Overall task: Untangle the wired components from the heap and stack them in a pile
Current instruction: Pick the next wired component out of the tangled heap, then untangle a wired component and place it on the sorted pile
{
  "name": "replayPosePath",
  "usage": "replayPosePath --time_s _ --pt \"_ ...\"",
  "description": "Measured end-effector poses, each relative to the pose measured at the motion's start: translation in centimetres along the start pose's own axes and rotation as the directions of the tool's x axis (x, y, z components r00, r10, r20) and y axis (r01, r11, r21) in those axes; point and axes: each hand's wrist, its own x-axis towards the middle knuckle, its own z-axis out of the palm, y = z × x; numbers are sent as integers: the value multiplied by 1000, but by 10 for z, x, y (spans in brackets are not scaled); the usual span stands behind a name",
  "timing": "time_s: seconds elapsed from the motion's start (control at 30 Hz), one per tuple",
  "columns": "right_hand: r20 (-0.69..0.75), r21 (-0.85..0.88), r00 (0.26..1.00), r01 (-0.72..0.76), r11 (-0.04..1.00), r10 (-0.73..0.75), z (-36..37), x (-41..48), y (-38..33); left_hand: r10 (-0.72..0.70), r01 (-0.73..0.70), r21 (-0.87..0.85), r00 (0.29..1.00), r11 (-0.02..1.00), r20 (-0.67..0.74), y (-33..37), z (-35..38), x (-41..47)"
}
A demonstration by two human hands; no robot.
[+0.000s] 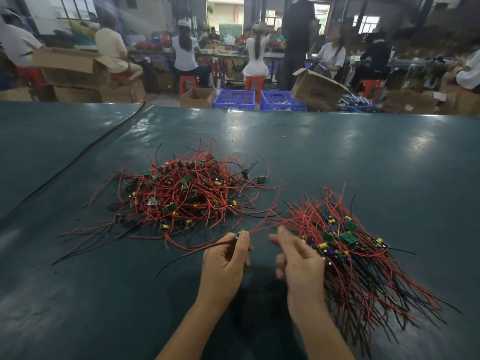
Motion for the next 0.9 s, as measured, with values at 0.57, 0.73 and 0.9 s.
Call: replayPosePath --time_s 0.57,0.73,0.9 --pt "-118 287 992 -6 958 42 -10 9 -12 356 -414 416 910 810 213 6 -8 -8" --pt "-200 42 978 72 997 -62 -30 22 -13 401 -321 542 916 777 -32 0 -17 3" --pt "-109 -534 943 212 818 -316 -49 29 -8 332 -166 669 935 725 -127 -9 -29 12"
